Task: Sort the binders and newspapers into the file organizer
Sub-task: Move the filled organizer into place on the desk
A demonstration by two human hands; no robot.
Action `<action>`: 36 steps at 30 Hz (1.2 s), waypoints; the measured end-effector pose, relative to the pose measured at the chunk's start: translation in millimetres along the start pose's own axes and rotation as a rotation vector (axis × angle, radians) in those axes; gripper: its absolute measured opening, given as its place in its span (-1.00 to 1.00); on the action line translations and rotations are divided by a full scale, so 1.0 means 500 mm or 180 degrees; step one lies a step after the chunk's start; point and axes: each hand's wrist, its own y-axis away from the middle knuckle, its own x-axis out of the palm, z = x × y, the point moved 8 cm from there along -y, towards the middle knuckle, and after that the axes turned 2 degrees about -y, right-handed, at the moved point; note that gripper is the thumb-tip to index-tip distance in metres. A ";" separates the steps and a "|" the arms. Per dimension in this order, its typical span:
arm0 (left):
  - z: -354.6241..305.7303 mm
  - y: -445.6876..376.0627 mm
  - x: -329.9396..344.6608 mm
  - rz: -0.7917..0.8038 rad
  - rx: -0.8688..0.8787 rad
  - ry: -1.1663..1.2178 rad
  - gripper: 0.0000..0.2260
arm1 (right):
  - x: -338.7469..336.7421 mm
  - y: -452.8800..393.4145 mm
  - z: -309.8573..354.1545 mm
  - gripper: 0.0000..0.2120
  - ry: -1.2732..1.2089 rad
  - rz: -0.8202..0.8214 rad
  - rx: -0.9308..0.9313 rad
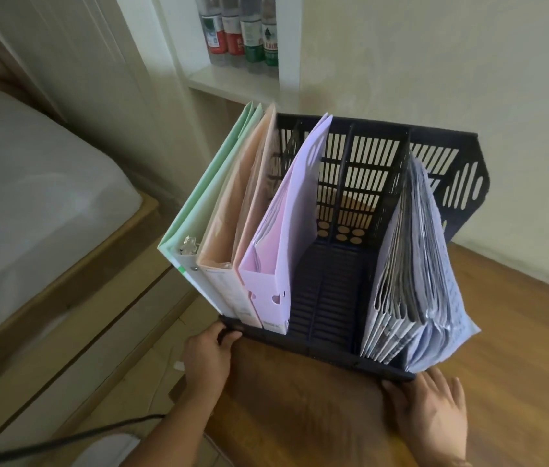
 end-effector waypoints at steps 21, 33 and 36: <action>-0.119 -0.141 0.080 0.0558 0.0258 0.0112 -0.84 | 0.052 -0.068 -0.026 -0.38 0.0471 0.0394 0.0277; -0.231 -0.252 0.154 0.0669 0.0377 0.0140 -0.82 | 0.040 -0.180 -0.059 -0.47 0.0233 0.0235 0.0668; -0.226 -0.278 0.167 0.0730 0.0351 0.0171 -0.83 | 0.045 -0.190 -0.059 -0.49 0.0263 0.0275 0.0618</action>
